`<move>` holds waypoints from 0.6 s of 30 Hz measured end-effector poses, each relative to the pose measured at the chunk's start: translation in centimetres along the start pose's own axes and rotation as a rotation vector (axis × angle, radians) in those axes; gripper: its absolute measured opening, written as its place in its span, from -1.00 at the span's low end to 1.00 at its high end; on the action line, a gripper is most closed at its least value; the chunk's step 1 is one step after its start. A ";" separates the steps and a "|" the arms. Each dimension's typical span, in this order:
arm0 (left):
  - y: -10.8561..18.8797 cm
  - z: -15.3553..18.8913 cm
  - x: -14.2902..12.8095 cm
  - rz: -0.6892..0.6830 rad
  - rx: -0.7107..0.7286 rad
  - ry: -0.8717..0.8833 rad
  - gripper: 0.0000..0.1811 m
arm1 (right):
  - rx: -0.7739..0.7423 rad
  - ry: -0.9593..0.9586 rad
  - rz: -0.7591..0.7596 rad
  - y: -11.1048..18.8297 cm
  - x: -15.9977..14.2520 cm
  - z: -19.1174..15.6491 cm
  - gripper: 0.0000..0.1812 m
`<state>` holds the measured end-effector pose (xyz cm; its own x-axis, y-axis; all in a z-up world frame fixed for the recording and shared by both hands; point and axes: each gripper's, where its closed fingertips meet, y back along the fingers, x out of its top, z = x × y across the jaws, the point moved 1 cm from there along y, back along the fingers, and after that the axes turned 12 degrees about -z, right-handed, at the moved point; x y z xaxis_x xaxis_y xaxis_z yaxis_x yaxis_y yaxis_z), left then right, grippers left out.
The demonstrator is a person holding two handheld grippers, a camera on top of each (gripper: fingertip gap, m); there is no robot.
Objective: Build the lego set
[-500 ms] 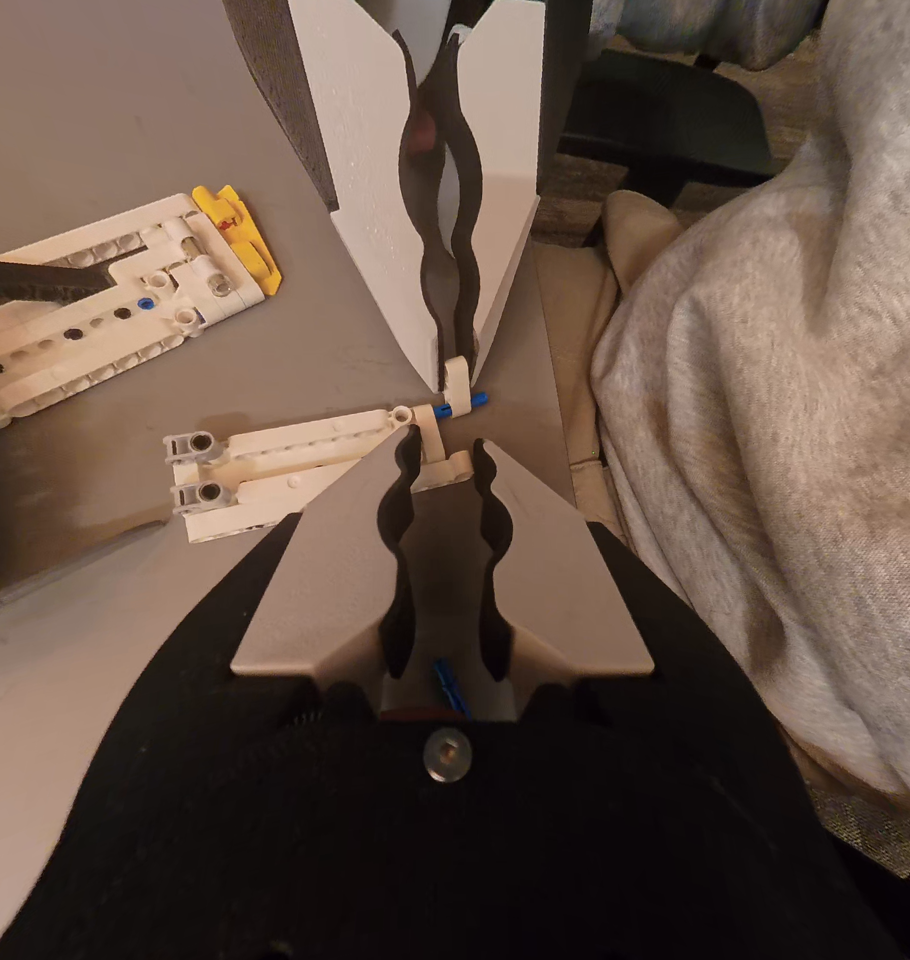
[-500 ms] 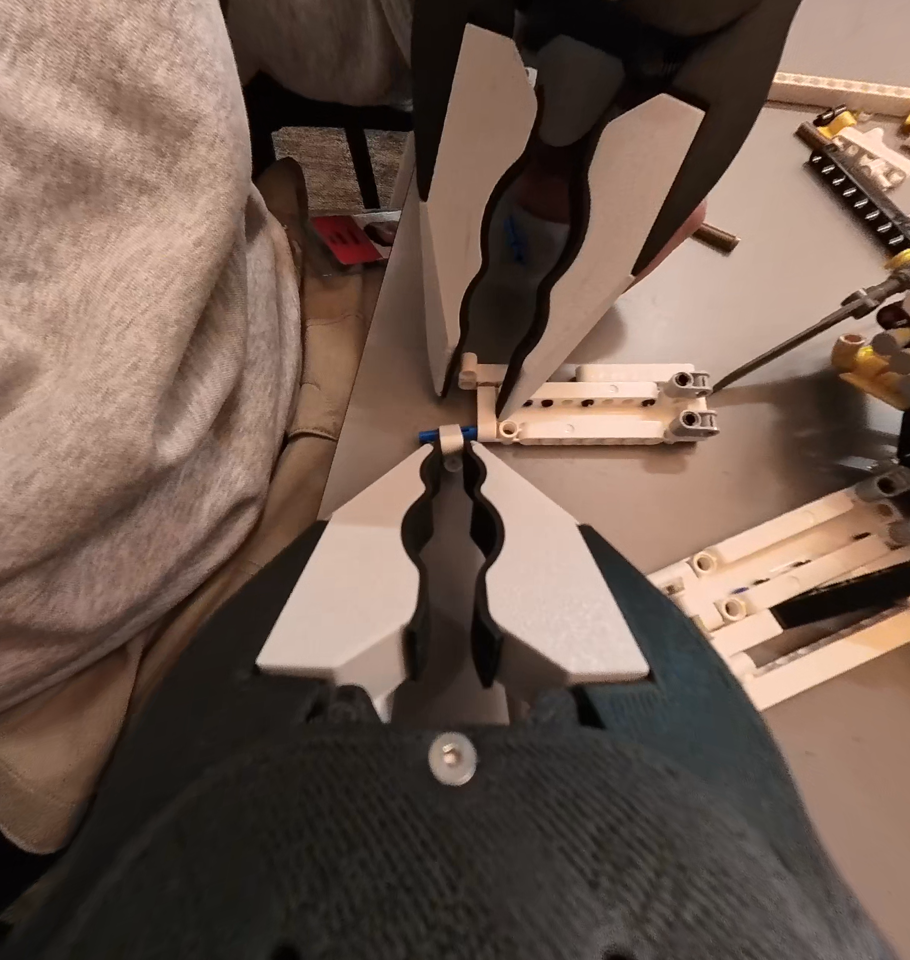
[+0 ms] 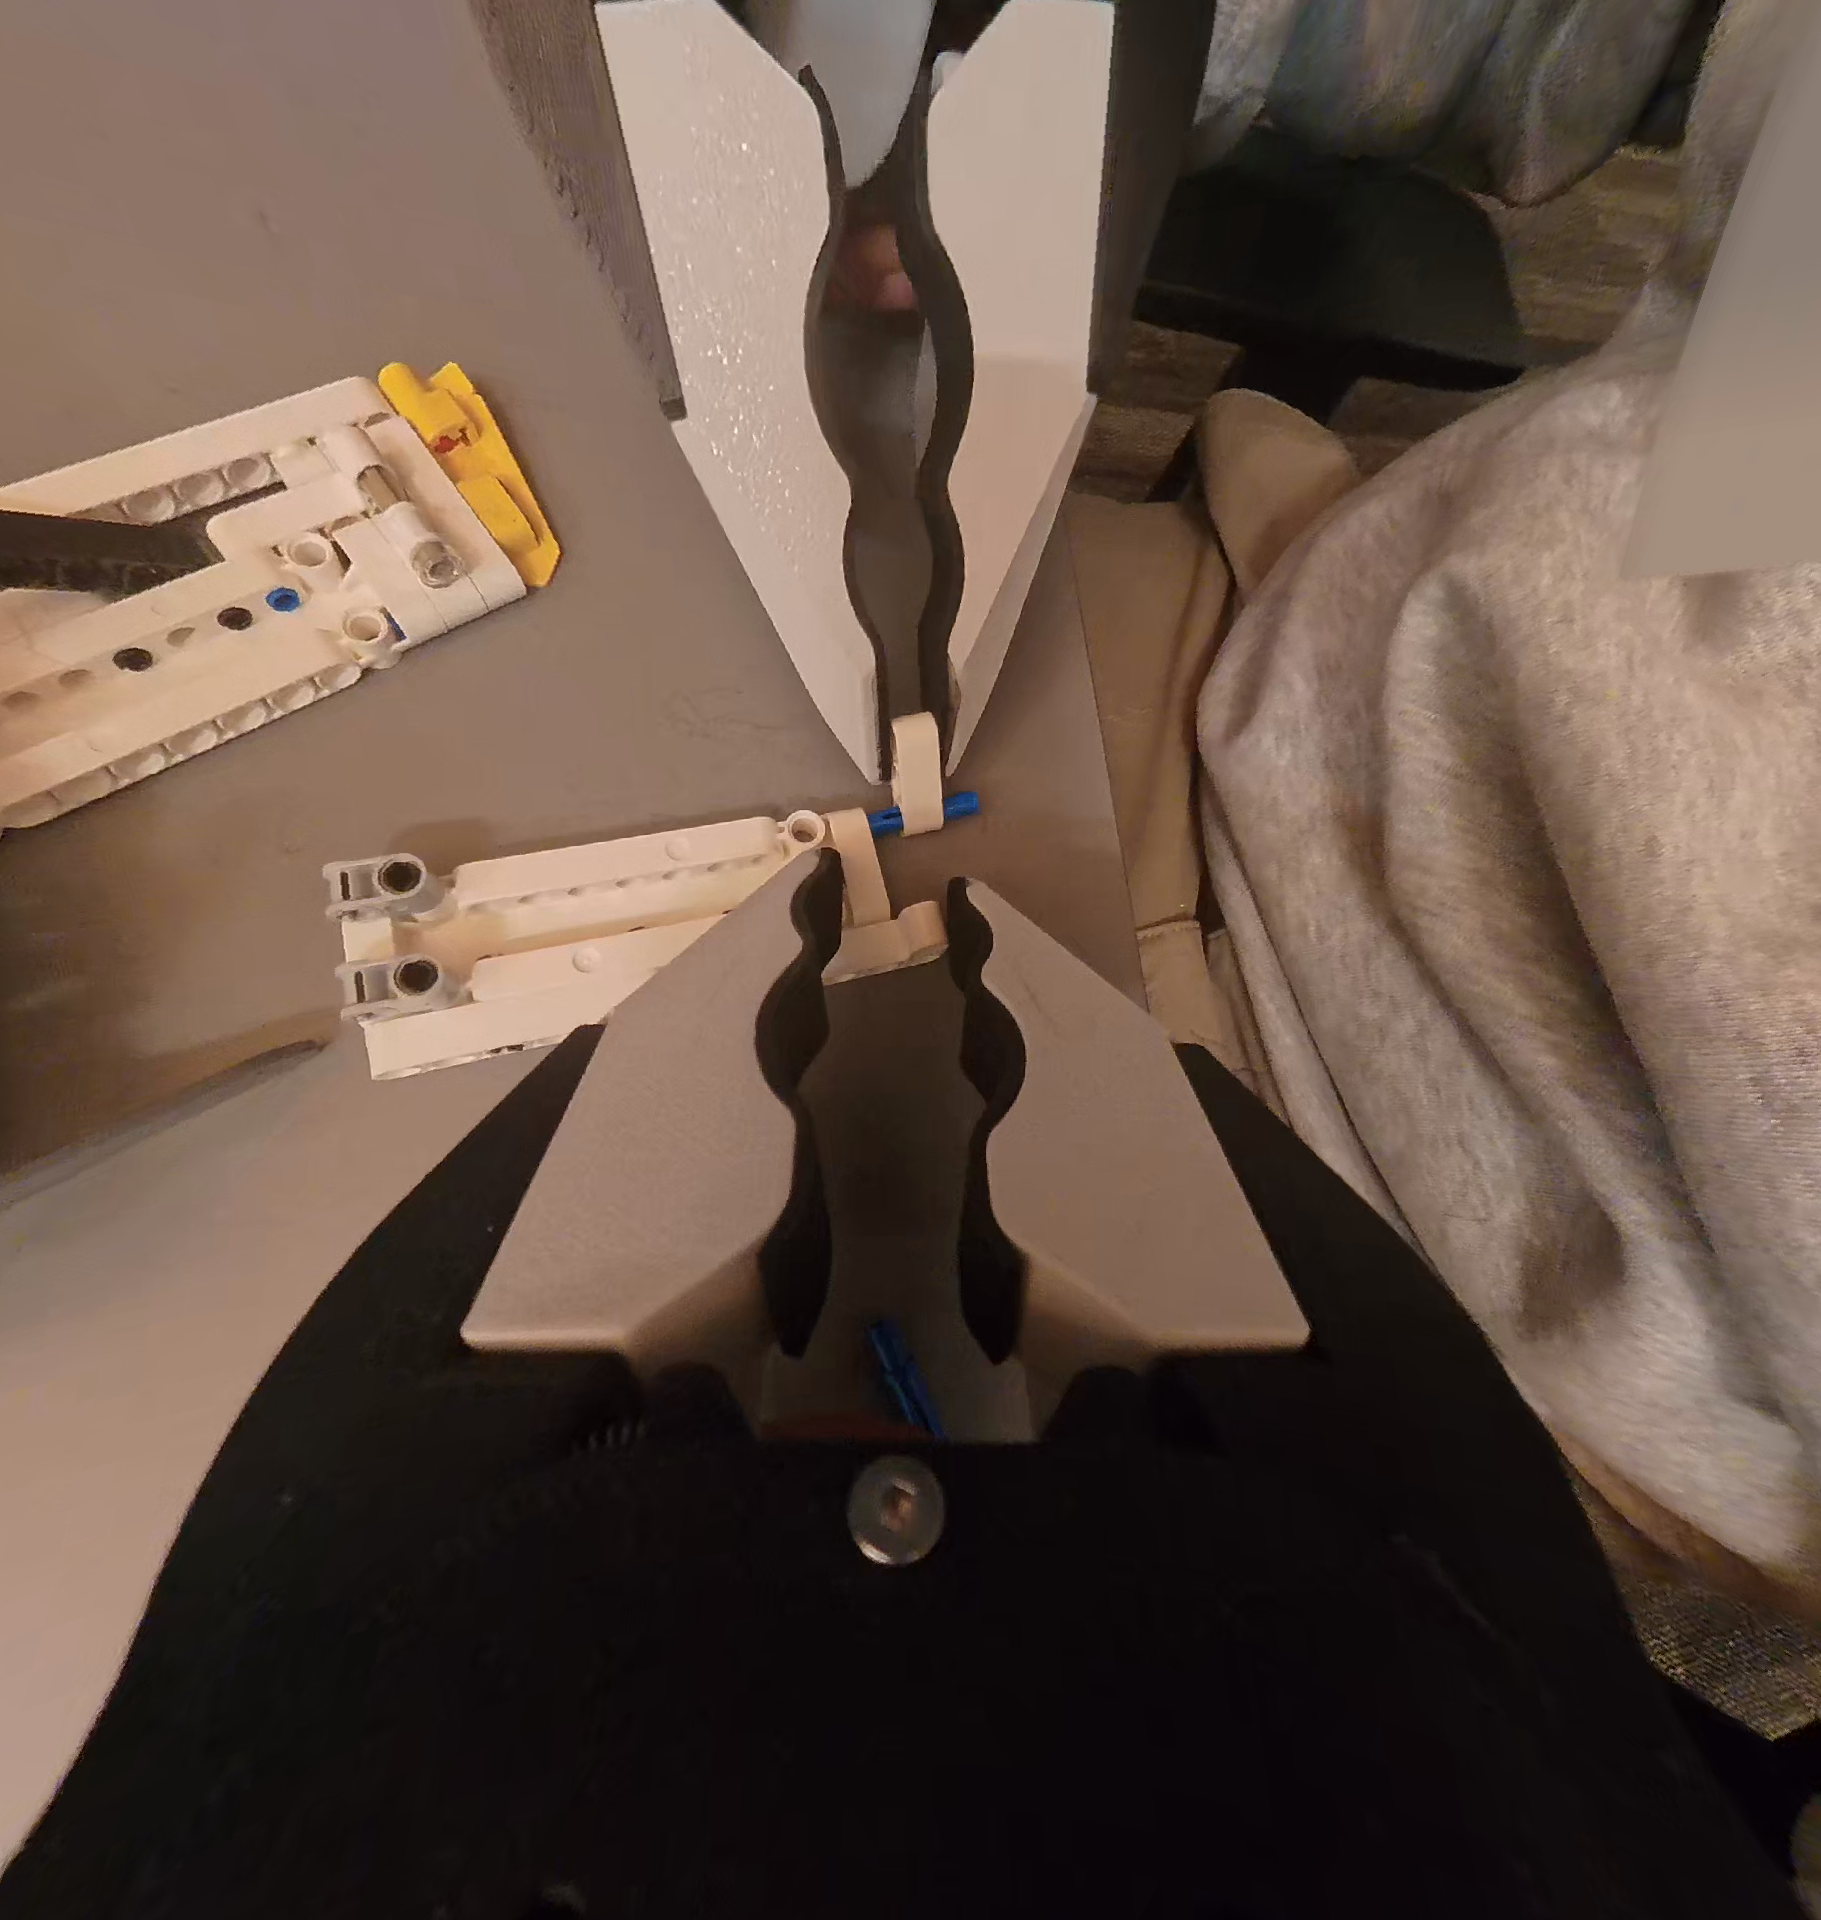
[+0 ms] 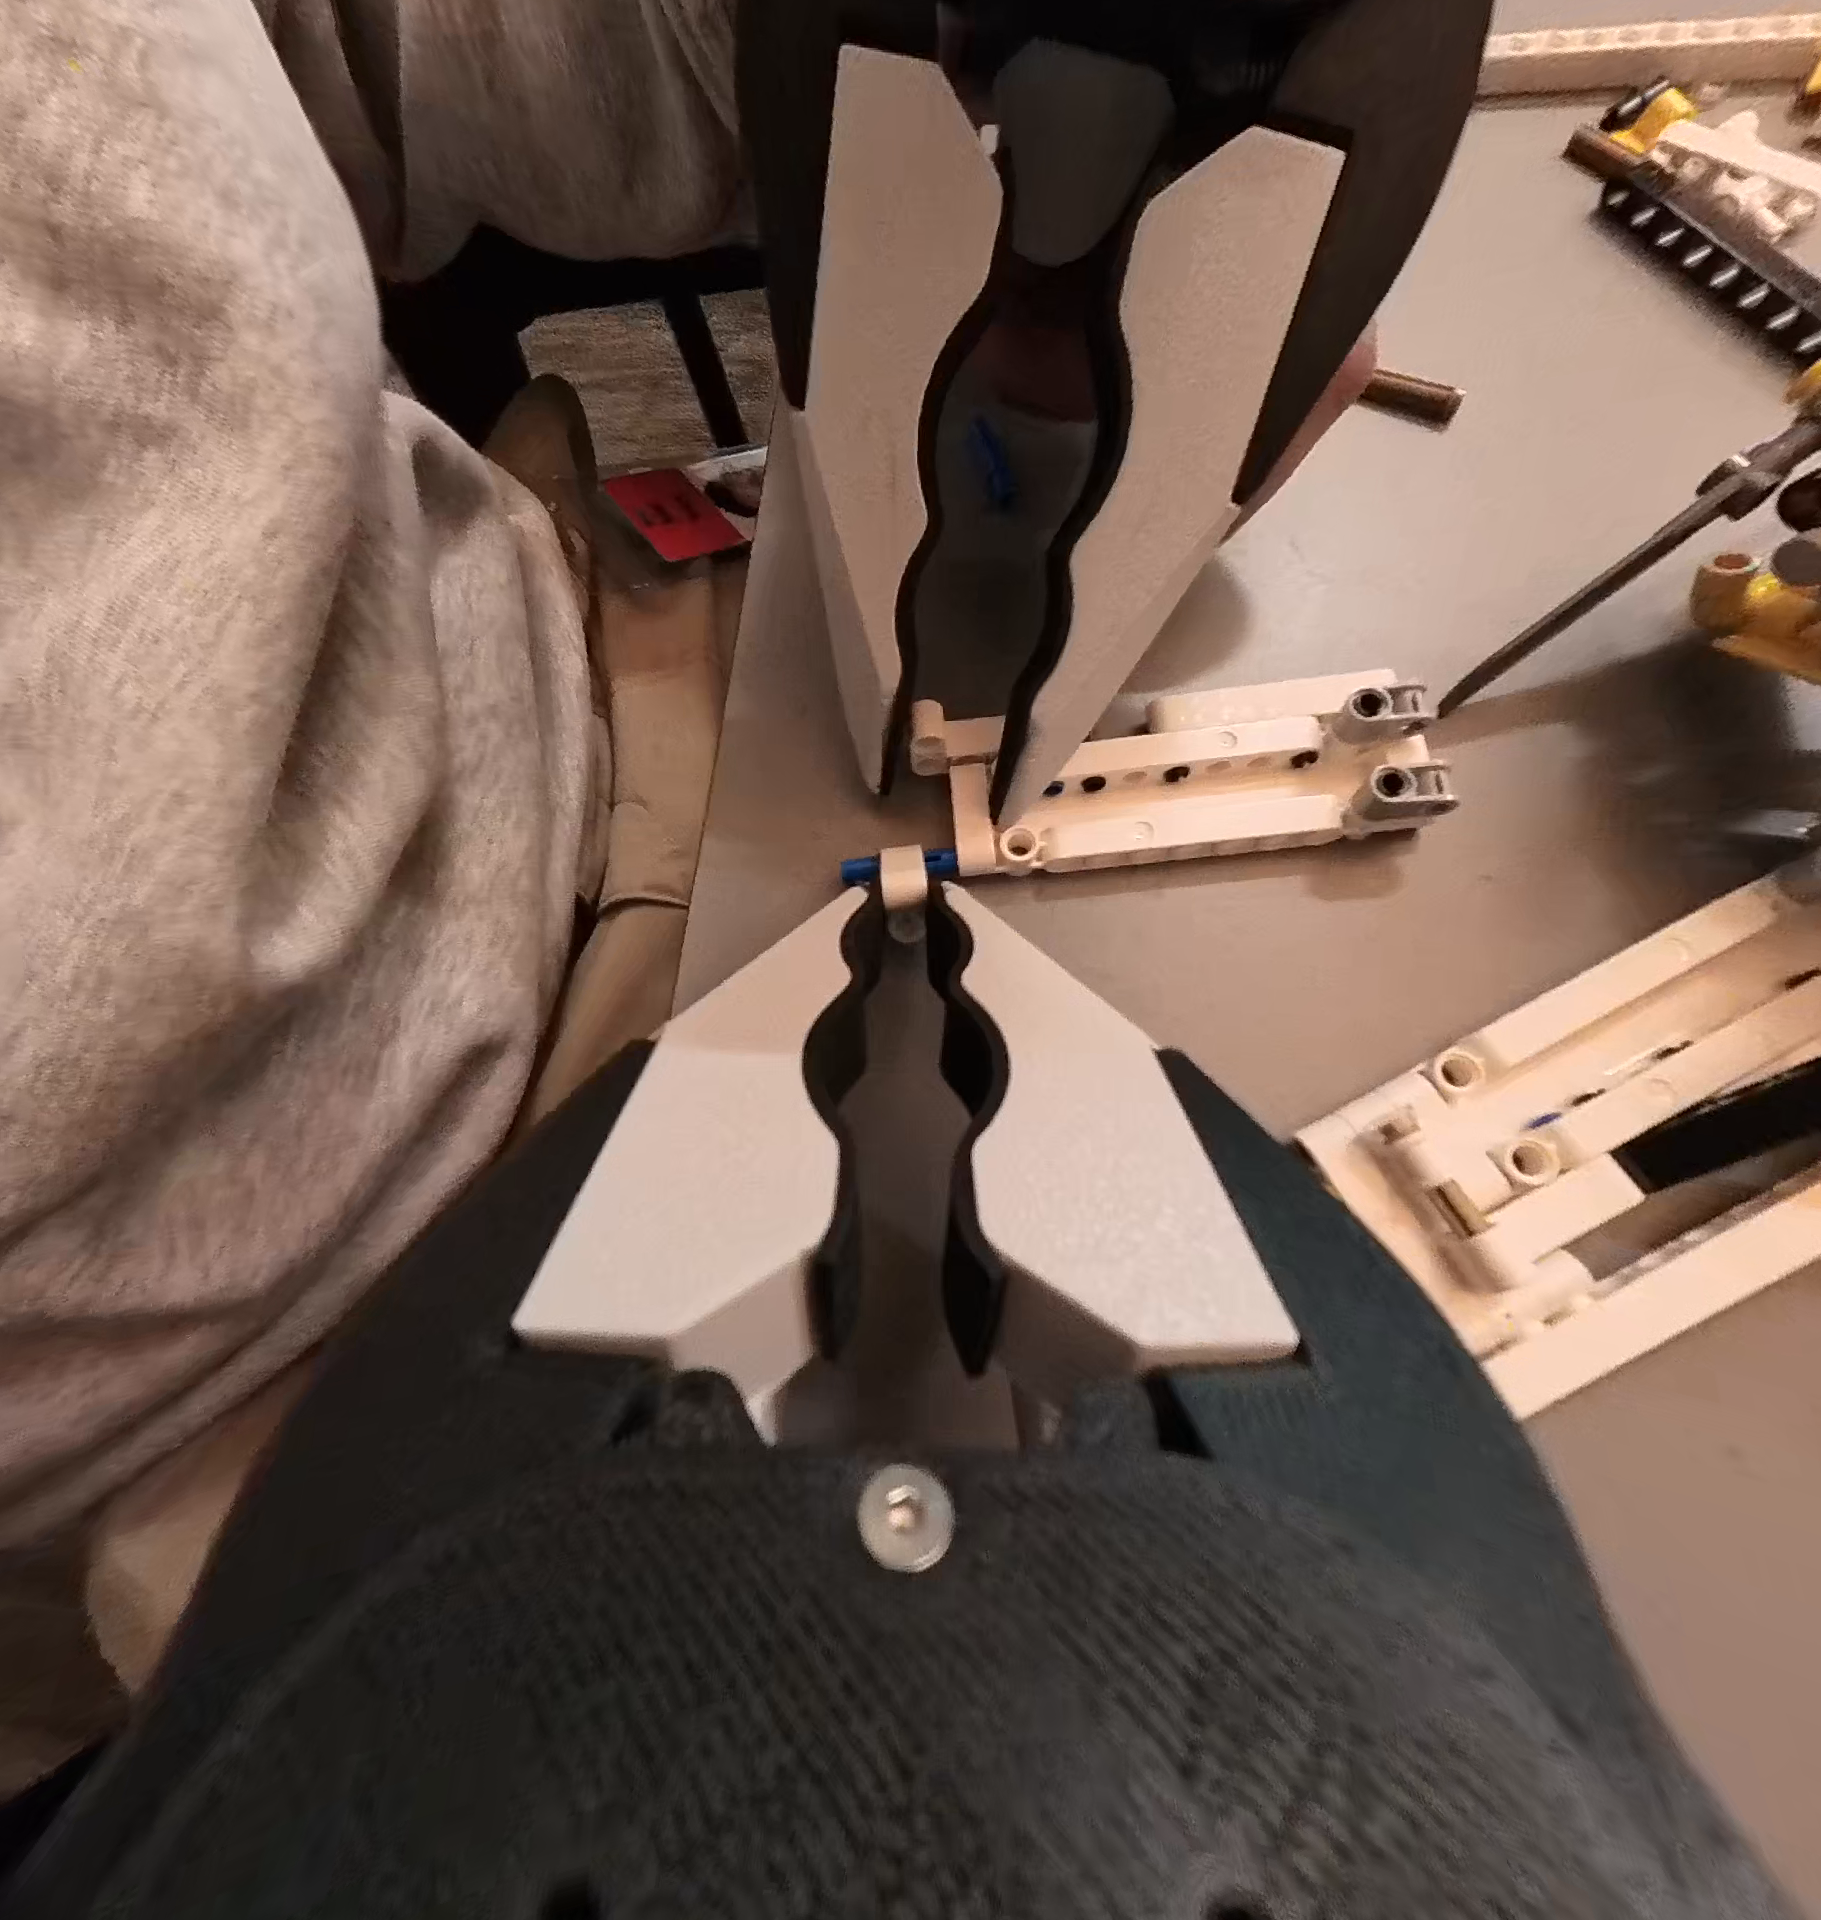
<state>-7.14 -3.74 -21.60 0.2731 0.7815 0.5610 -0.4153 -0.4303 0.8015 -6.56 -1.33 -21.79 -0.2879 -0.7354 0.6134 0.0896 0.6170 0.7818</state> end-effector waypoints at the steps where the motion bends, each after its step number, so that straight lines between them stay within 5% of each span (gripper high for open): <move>1: 0.0 0.0 0.0 0.000 0.001 -0.001 -0.79 | 0.006 -0.005 0.000 0.0 0.0 0.0 -0.93; 18: 0.0 -0.1 0.0 0.000 -0.004 0.007 -0.78 | -0.068 0.055 0.000 -0.1 0.0 0.3 -0.93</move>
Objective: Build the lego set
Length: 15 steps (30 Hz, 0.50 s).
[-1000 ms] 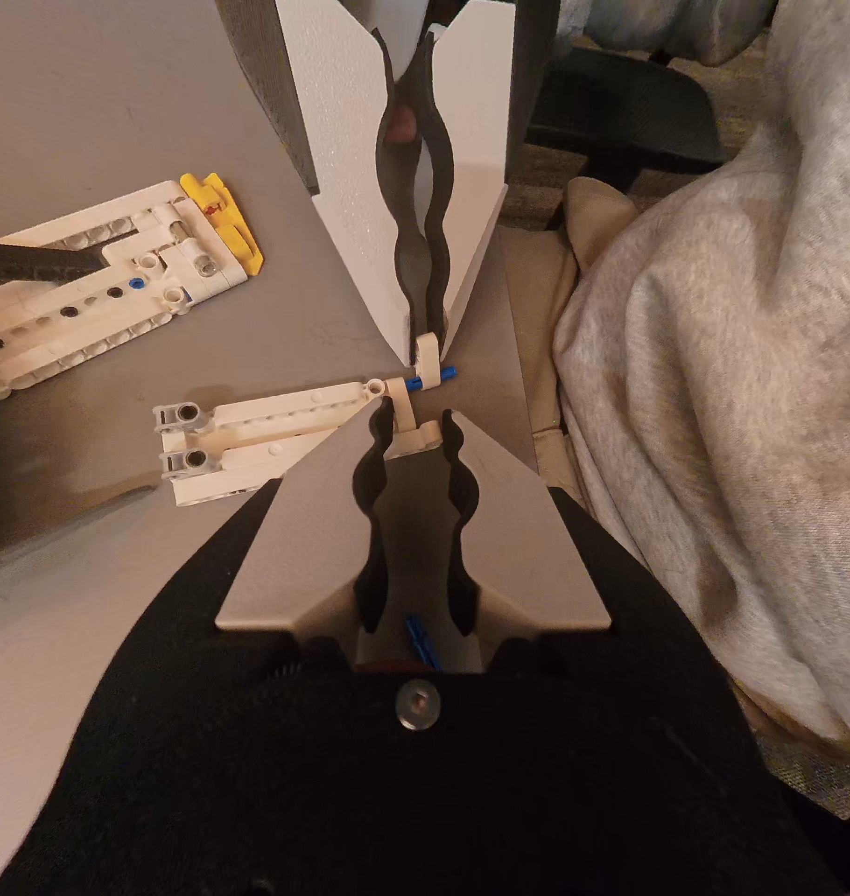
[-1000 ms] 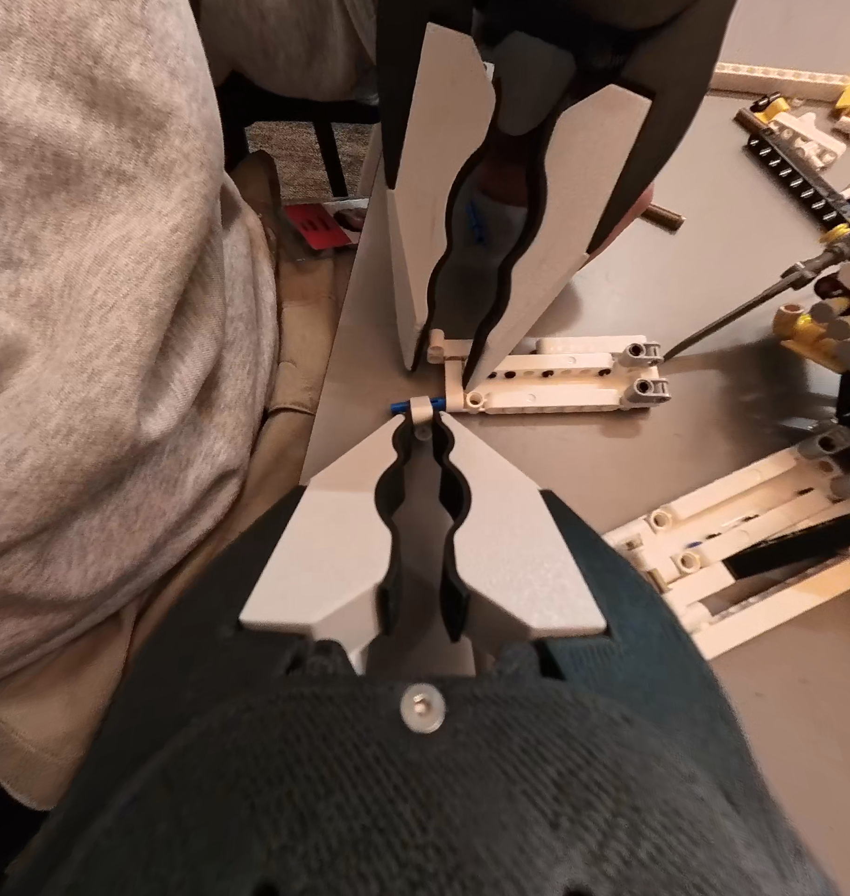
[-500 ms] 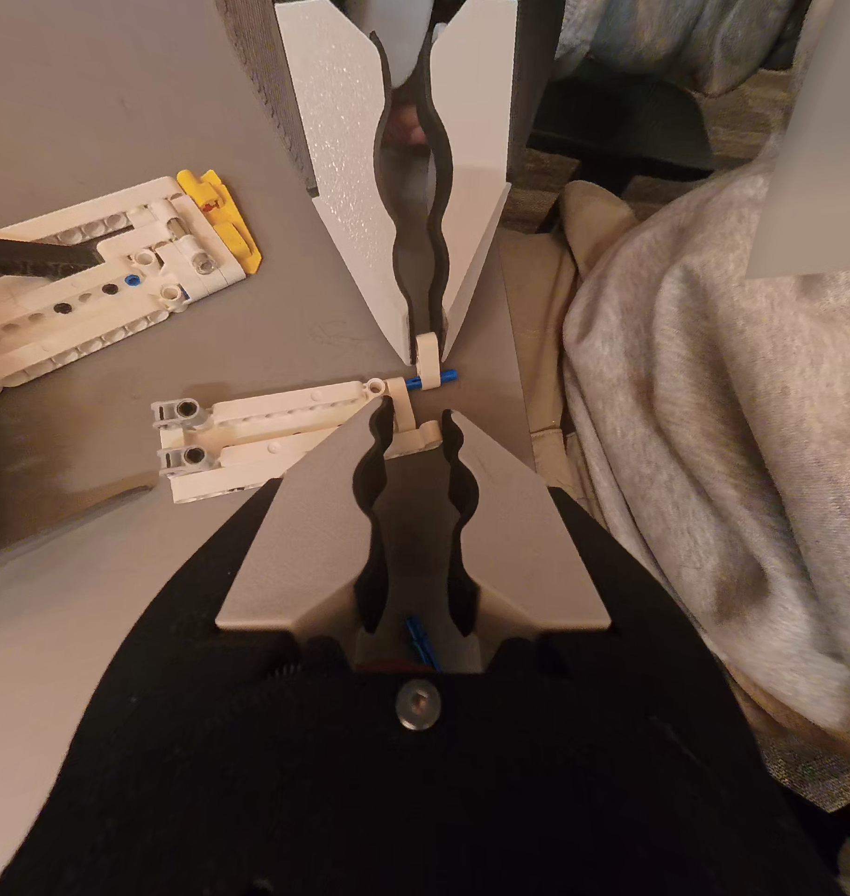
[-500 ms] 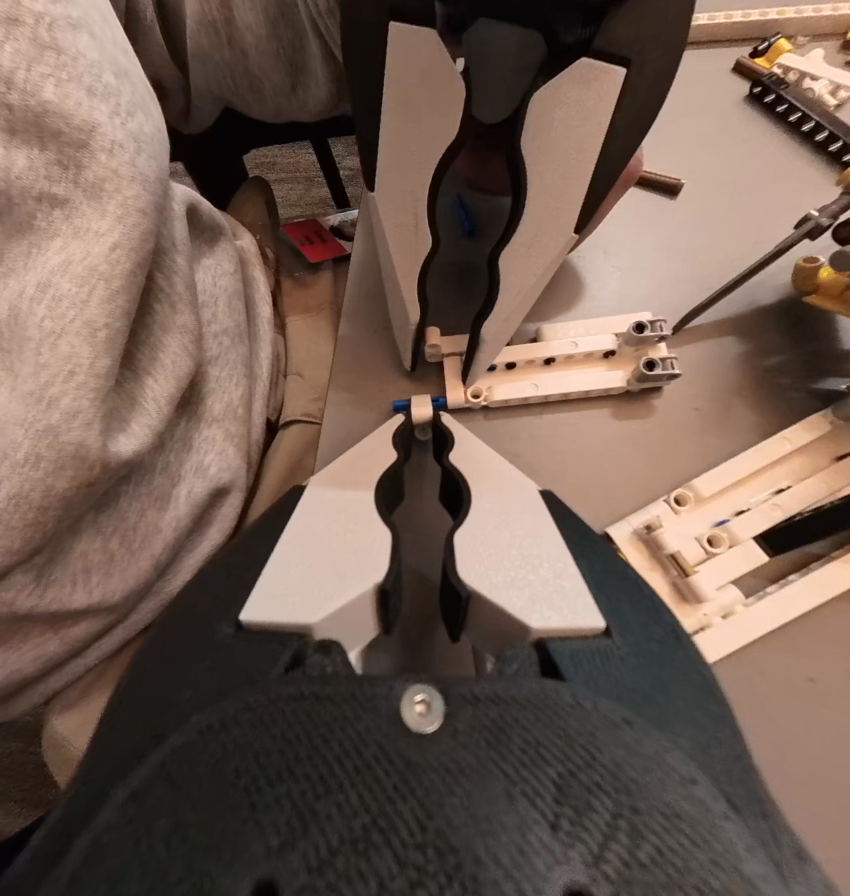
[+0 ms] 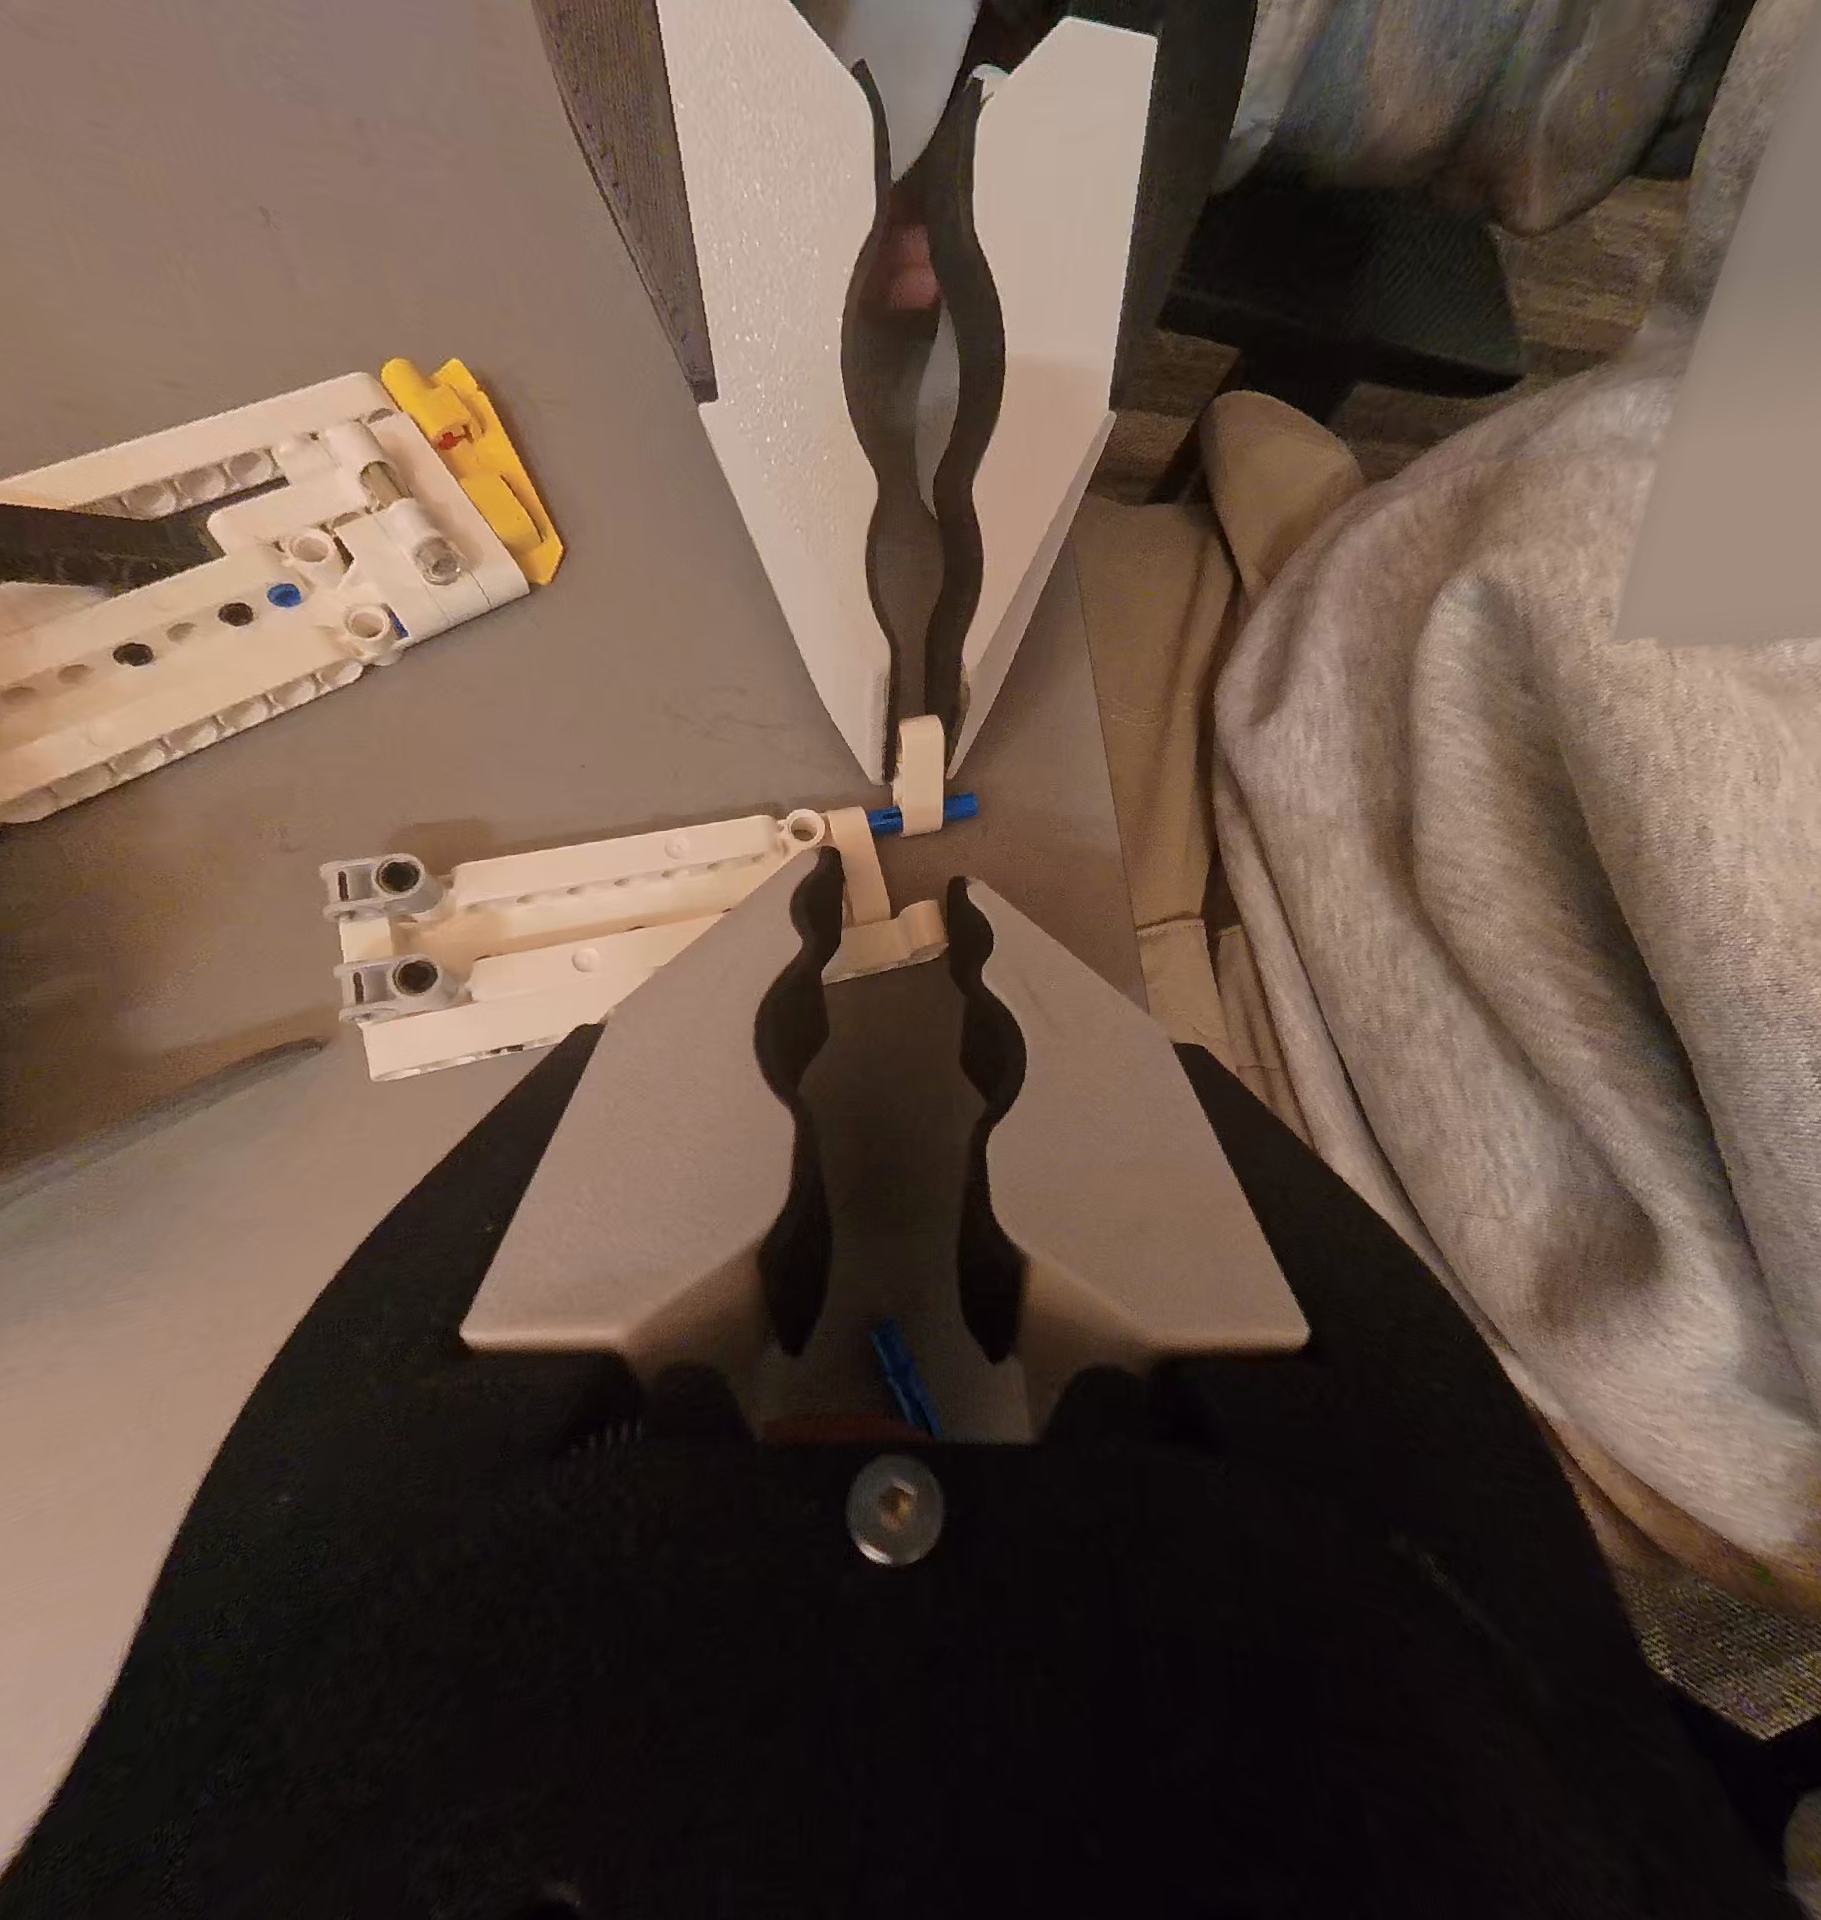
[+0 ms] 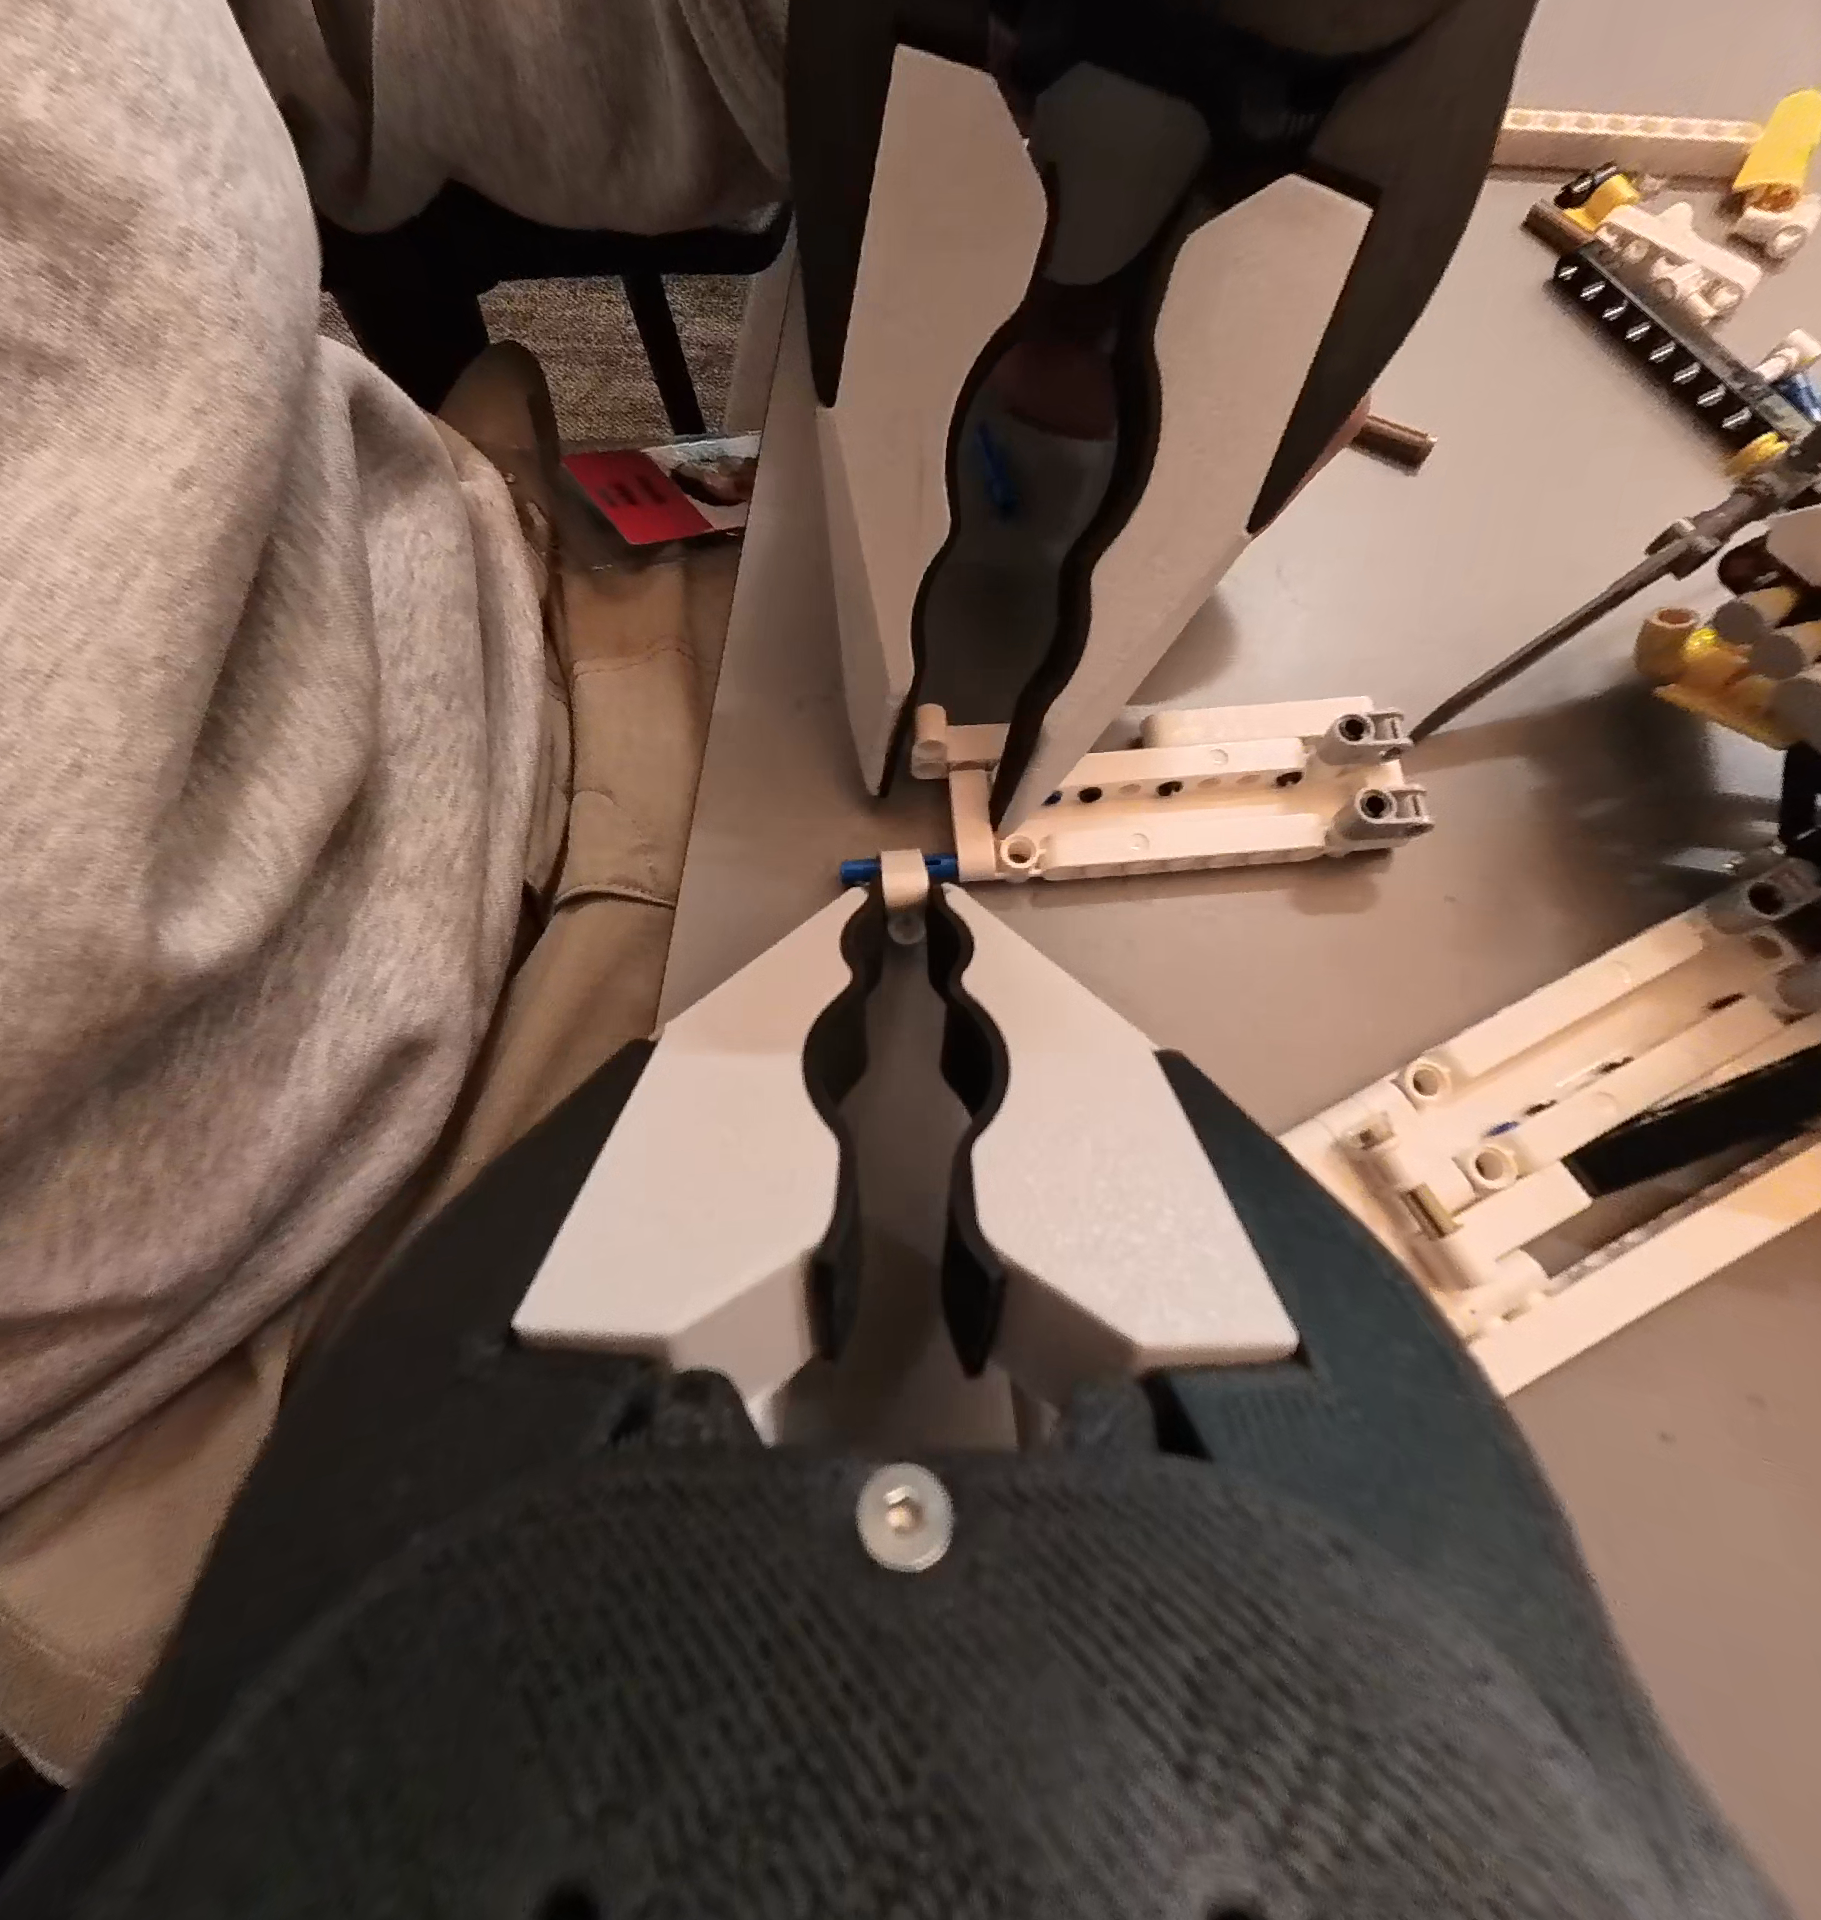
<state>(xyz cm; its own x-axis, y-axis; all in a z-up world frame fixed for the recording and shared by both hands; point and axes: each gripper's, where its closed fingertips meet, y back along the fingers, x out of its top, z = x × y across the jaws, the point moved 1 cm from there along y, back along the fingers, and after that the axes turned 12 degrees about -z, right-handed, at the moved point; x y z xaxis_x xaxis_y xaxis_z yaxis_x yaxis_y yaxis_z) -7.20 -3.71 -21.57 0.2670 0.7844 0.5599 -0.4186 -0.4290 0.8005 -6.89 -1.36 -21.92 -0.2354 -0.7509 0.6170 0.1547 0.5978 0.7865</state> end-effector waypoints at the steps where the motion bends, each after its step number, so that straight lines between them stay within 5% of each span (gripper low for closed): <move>1: 0.0 0.0 0.0 0.000 0.001 -0.001 -0.78 | -0.001 0.006 0.000 0.0 0.0 0.0 -0.93; 15: 0.0 -0.2 0.0 -0.001 0.023 -0.001 -0.78 | -0.023 -0.009 0.000 -0.1 0.0 0.4 -0.93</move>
